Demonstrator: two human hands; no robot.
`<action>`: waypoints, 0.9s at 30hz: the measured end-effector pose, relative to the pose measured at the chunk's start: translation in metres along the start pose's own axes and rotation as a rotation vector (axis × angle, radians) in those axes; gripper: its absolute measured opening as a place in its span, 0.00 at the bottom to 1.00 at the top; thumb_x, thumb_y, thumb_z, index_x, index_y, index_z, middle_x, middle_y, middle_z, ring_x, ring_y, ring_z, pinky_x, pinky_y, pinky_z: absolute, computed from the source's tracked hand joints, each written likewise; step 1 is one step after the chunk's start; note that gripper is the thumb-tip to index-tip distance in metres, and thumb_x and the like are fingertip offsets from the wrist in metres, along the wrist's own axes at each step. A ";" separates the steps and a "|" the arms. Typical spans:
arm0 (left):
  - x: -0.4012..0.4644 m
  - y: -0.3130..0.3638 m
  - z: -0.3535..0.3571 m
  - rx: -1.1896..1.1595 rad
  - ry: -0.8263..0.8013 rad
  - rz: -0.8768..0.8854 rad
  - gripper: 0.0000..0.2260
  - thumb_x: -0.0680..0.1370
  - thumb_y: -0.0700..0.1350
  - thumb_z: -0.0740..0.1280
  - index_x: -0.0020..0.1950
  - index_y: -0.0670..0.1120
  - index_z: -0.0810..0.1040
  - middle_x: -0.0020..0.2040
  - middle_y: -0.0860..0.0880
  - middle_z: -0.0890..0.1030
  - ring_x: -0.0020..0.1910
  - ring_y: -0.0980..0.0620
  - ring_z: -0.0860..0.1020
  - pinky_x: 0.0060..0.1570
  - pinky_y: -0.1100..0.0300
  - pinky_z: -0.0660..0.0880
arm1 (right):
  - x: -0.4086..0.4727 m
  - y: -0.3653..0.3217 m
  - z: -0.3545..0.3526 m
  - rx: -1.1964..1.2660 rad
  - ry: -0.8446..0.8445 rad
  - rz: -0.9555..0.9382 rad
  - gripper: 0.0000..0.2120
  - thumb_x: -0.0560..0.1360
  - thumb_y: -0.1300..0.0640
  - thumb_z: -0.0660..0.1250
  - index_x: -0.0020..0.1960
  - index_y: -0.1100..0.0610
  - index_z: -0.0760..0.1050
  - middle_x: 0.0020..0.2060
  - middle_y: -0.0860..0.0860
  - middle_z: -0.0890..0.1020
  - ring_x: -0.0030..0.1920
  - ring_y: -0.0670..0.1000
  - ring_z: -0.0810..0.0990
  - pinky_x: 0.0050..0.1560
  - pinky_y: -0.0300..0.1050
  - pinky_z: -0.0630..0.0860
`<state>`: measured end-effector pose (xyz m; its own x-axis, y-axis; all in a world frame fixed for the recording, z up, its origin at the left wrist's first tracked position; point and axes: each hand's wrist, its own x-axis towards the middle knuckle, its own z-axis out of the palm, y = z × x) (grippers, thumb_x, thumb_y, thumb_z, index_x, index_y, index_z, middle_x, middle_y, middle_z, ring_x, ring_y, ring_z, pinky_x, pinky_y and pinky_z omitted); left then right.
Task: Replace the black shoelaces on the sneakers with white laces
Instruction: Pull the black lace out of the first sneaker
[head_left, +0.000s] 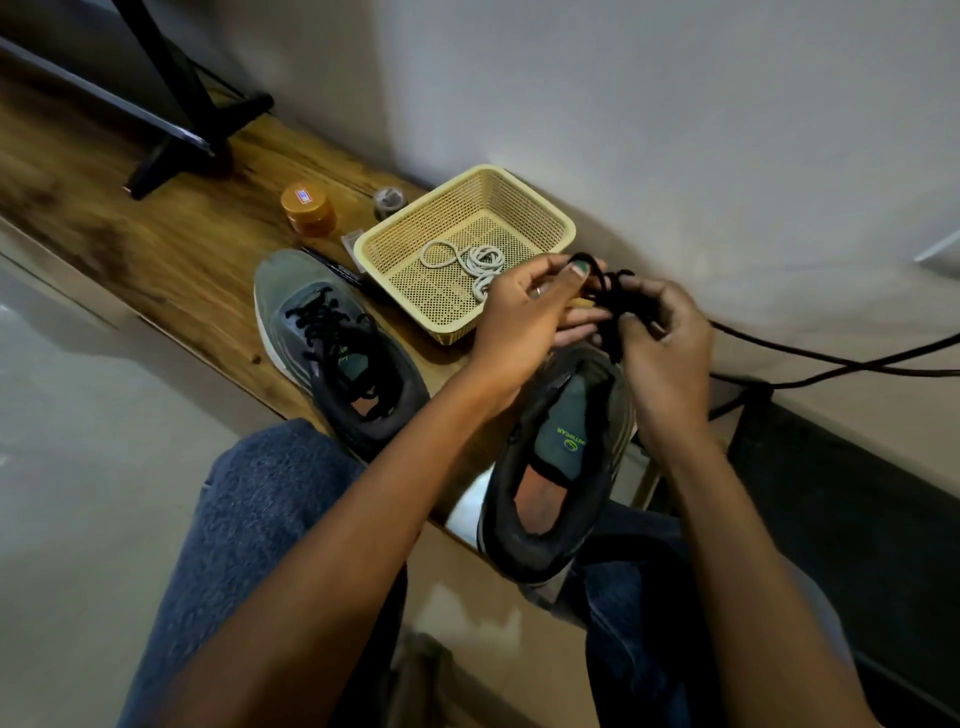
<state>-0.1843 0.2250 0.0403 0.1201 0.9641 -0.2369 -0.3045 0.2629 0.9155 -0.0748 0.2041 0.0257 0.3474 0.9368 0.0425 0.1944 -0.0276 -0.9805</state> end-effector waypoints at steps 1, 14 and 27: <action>0.001 0.001 -0.001 -0.032 0.012 -0.004 0.08 0.82 0.39 0.61 0.58 0.38 0.75 0.49 0.41 0.81 0.34 0.53 0.83 0.41 0.61 0.80 | -0.001 -0.002 0.001 0.119 -0.059 0.073 0.16 0.75 0.73 0.57 0.54 0.57 0.76 0.47 0.50 0.81 0.46 0.43 0.80 0.45 0.36 0.78; -0.023 0.013 -0.011 0.073 -0.190 0.042 0.13 0.80 0.37 0.62 0.63 0.40 0.77 0.53 0.45 0.82 0.48 0.55 0.82 0.43 0.62 0.80 | -0.012 -0.014 -0.010 0.447 0.031 0.234 0.07 0.72 0.67 0.71 0.50 0.62 0.79 0.41 0.53 0.84 0.41 0.50 0.83 0.36 0.38 0.79; -0.104 0.051 0.011 0.201 -0.298 0.241 0.20 0.84 0.44 0.51 0.68 0.36 0.73 0.62 0.40 0.79 0.58 0.59 0.78 0.58 0.67 0.73 | -0.062 -0.089 -0.036 0.181 -0.198 0.032 0.11 0.71 0.74 0.65 0.43 0.60 0.80 0.32 0.50 0.84 0.34 0.46 0.82 0.36 0.37 0.77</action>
<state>-0.2020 0.1374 0.1151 0.3451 0.9361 0.0686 -0.1711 -0.0091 0.9852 -0.0808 0.1362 0.1170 0.1611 0.9869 -0.0103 0.0125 -0.0124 -0.9998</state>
